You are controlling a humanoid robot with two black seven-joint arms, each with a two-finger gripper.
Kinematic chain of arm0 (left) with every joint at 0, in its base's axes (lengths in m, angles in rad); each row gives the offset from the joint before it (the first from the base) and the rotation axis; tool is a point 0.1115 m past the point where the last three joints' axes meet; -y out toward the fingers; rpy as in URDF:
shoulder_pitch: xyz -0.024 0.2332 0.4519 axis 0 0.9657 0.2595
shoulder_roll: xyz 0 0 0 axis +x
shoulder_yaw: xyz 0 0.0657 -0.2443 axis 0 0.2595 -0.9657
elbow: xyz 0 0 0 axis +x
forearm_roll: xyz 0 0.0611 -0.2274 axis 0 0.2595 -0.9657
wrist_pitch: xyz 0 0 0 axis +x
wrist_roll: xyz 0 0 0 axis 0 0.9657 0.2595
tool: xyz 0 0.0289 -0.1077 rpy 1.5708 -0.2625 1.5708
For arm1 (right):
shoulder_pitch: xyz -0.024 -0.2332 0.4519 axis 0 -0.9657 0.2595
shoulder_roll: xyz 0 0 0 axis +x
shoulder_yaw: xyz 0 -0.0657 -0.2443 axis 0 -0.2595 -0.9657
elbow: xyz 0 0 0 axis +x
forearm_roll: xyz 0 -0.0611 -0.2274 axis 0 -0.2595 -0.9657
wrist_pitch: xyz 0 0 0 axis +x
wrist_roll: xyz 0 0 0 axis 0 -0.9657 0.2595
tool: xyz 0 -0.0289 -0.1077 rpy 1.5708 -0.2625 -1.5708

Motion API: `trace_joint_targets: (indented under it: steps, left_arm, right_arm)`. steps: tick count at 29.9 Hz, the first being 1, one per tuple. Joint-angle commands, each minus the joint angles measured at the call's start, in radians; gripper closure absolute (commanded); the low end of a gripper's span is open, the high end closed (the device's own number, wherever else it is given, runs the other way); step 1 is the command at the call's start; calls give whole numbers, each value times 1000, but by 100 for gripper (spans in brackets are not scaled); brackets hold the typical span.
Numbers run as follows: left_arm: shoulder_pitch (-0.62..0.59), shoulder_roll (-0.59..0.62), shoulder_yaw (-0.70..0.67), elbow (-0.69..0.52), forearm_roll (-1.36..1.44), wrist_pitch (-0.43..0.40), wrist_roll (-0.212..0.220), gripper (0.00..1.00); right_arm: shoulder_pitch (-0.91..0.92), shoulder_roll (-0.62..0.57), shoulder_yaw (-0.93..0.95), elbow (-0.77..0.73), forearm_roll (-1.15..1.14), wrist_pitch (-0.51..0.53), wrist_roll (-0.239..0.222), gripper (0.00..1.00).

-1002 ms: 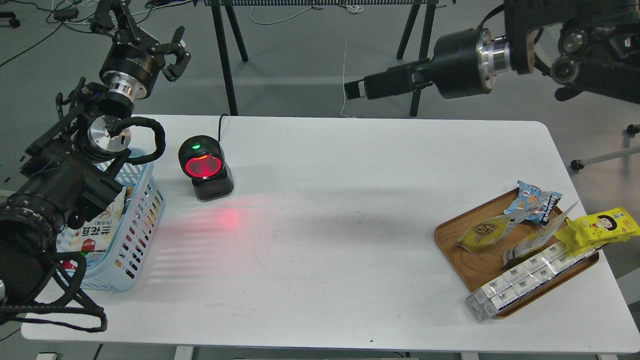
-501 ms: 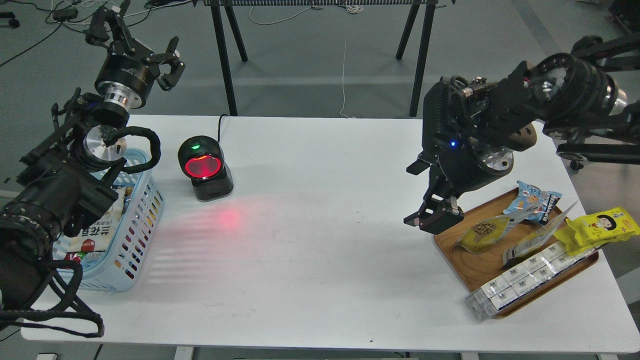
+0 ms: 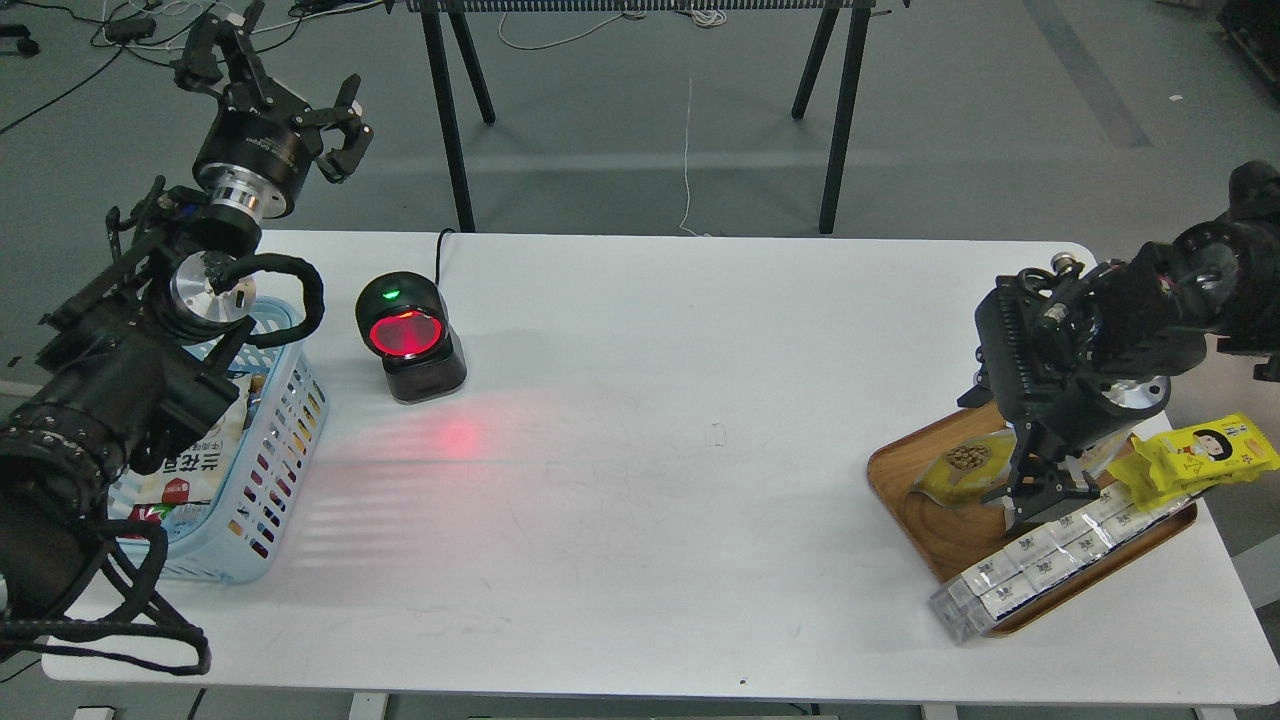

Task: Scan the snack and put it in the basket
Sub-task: 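Lower the right gripper onto the yellow snack pouch on the tray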

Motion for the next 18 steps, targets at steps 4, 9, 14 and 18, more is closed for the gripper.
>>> trace_joint_targets:
  steps: [4,9,14,18]
  left_arm:
    - [2,-10,2,1,0,3,-1,1]
    - [2,-9,2,1,0,10,0,1]
    - [2,-12,2,1,0,10,-1,1]
    - [2,-13,2,1,0,10,-1,1]
  right_arm:
    - [-79,-6,11,-86,-19,-12,0,25]
    - [-102,-6,27,-123,-22,-23,0,48]
    - [-136,-6,54,-145,-22,-26,0,64]
    - [-142,2,57,-165,-22,-26,0,75]
